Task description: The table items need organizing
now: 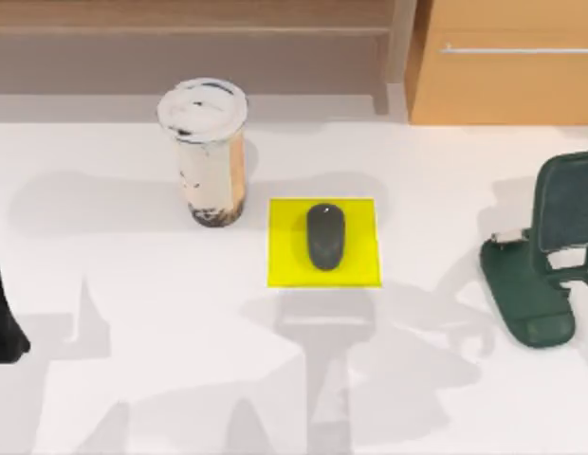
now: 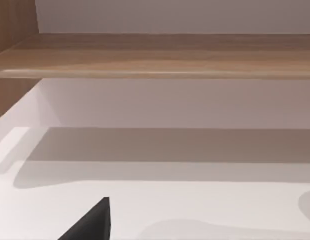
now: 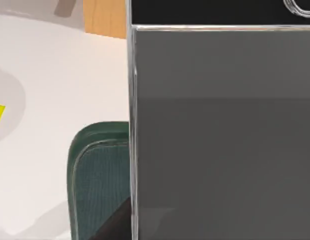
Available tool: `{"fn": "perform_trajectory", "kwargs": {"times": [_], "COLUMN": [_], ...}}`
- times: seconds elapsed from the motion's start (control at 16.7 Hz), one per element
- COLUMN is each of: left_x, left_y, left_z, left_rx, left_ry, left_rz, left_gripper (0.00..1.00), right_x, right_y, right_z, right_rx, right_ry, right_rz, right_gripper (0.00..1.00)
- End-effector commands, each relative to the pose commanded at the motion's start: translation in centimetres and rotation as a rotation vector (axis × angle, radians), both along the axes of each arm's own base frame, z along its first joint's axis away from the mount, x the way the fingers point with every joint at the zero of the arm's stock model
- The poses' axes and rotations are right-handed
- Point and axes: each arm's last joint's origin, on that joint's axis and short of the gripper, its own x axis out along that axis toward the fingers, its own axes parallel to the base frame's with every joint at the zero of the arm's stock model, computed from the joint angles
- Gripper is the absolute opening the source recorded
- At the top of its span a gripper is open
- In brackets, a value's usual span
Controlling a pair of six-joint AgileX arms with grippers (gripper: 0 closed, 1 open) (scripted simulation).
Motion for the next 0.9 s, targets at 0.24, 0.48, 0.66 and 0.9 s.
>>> {"fn": "perform_trajectory", "kwargs": {"times": [0.24, 0.48, 0.66, 0.9], "left_x": [0.0, 0.0, 0.0, 0.0], "left_y": [0.0, 0.0, 0.0, 0.0], "left_z": [0.0, 0.0, 0.0, 0.0], "left_rx": [0.000, 0.000, 0.000, 0.000], "left_ry": [0.000, 0.000, 0.000, 0.000], "left_rz": [0.000, 0.000, 0.000, 0.000], "left_gripper": [1.00, 1.00, 1.00, 1.00], "right_x": [-2.7, -3.4, -3.3, -4.1], "right_y": [0.8, 0.9, 0.9, 1.2], "right_z": [-3.3, -4.2, -4.2, -2.1], "right_rx": [0.074, 0.101, 0.100, 0.147], "right_ry": [-0.114, -0.151, -0.147, -0.223], "right_rz": [0.051, 0.069, 0.065, 0.089], "right_gripper": [0.00, 0.00, 0.00, 0.00]}}
